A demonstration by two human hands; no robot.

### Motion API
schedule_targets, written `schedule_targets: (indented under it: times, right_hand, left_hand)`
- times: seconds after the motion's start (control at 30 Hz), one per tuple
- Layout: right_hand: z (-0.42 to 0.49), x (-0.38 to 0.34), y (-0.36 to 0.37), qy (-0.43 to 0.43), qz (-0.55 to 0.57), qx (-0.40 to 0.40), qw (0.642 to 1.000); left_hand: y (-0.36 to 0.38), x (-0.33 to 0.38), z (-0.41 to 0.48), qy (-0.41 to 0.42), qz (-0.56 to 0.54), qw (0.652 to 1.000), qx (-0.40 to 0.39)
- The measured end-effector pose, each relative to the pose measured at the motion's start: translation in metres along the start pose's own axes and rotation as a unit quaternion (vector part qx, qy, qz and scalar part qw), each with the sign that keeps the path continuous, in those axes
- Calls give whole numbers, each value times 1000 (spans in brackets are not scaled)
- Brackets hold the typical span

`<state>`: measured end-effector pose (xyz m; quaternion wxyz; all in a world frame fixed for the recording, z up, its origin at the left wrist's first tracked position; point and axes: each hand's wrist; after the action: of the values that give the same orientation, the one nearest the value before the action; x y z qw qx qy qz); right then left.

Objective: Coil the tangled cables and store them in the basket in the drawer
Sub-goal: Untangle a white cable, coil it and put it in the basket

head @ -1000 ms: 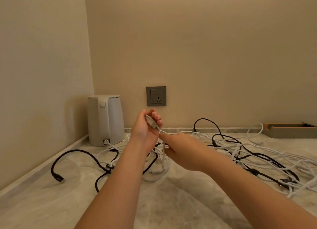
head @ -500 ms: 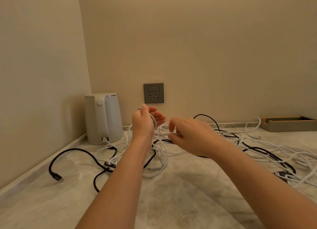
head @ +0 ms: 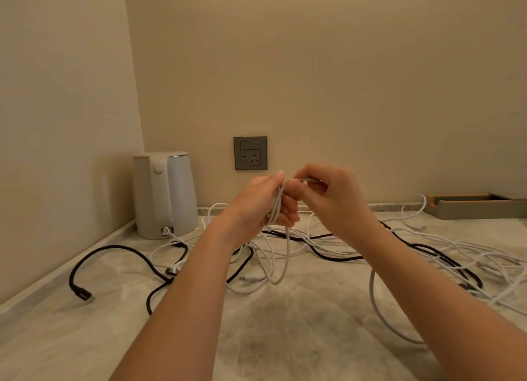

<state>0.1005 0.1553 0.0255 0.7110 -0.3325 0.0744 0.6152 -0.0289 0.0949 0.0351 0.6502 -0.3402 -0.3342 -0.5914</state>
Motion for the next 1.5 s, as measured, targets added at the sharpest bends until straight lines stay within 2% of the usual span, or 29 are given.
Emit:
schedule_targets:
  times: [0.1, 0.17, 0.3, 0.43, 0.57, 0.67, 0.73, 0.87, 1.03, 1.17, 1.3, 1.43, 1.5]
  right_hand:
    - [0, 4, 2, 72, 54, -41, 995]
    - [2, 8, 2, 128, 105, -67, 984]
    - [1, 18, 5, 229, 168, -132, 950]
    - [-5, 28, 16, 280, 243, -186, 910]
    - [-6, 32, 23, 301, 264, -173, 900]
    - [-6, 33, 31, 311, 257, -136, 905]
    - [-9, 31, 33, 331, 248, -154, 897]
    - [-13, 17, 29, 333, 161, -198, 908]
    - [-15, 6, 28, 279, -29, -272, 920]
    - [-21, 0, 35, 233, -169, -331, 899]
    - [-26, -12, 36, 161, -328, -335, 869]
    - [-31, -30, 28, 140, -425, -367, 816]
    - [-32, -35, 25, 116, -451, -354, 811]
  left_hand:
    - [3, -2, -2, -47, -14, 996, -77]
    - [4, -5, -1, -69, -37, 992, -102]
    - [4, -12, -2, -88, -78, 987, -111]
    - [-1, -19, -5, -107, -120, 980, -114]
    - [3, -18, -6, -119, -163, 975, -93]
    - [11, -20, -3, -114, -227, 966, -43]
    - [13, -22, -1, -120, -291, 949, 1]
    - [12, -24, 3, -101, -373, 919, 79]
    - [9, -23, 6, -71, -427, 890, 146]
    - [6, -25, 8, -75, -439, 870, 214]
    - [-2, -27, 12, -64, -438, 852, 280]
    - [-14, -34, 13, -38, -373, 865, 334]
    - [-22, -37, 13, -10, -333, 874, 354]
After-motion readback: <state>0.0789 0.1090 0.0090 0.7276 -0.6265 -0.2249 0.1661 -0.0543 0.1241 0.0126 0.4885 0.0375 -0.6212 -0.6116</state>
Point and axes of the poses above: each hand's wrist, its own z-axis towards the middle knuckle, its own y-axis out of the palm, x = y × z, and after that the axes turned 15 degrees about y, right-handed
